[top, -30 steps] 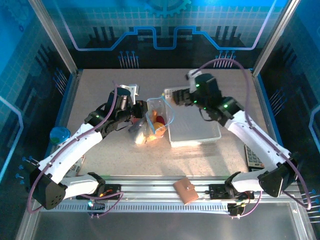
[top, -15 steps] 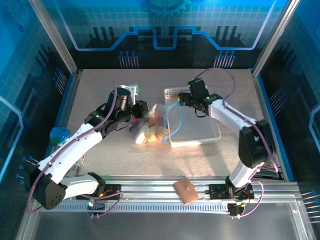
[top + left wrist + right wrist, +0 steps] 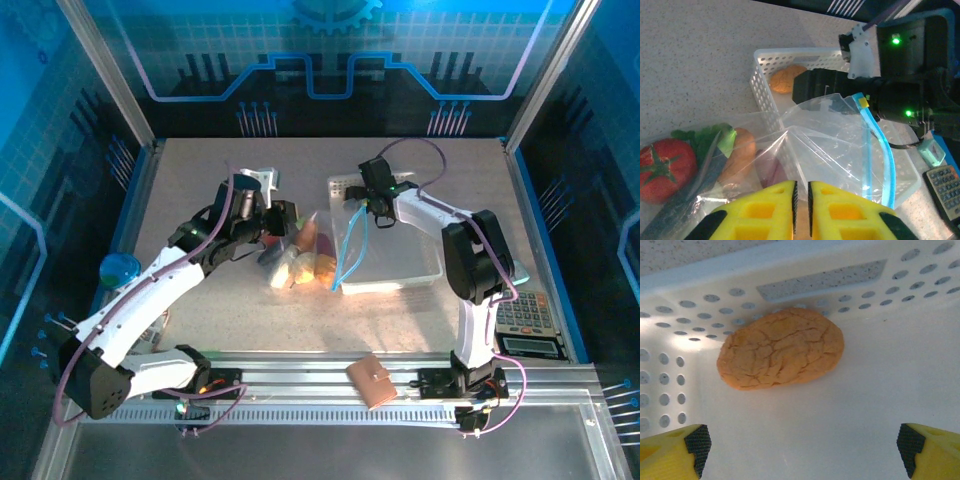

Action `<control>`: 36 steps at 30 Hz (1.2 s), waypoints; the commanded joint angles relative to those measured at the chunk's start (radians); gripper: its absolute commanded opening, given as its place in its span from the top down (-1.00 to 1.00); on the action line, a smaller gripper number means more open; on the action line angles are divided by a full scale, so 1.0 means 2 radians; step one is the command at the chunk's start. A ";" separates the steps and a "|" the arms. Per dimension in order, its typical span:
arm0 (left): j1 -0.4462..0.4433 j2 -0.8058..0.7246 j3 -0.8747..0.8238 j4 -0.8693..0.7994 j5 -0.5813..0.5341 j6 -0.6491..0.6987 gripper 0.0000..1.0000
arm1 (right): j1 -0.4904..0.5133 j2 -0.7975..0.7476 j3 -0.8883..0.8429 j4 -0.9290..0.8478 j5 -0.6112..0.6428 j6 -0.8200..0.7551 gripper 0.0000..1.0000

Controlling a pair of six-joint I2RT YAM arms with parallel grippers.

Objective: Place the food in the zip-top bag and seal the zipper

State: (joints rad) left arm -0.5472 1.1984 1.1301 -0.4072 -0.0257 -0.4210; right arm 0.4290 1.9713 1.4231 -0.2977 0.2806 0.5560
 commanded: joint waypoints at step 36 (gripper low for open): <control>-0.210 0.328 0.352 -0.326 -0.271 0.064 0.19 | 0.003 -0.012 0.002 0.028 -0.044 0.002 -0.98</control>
State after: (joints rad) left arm -0.9756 1.8454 1.8233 -1.0512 -0.5636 -0.2890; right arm 0.4328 1.9713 1.4231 -0.2600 0.2008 0.5579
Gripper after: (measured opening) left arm 0.403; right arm 0.988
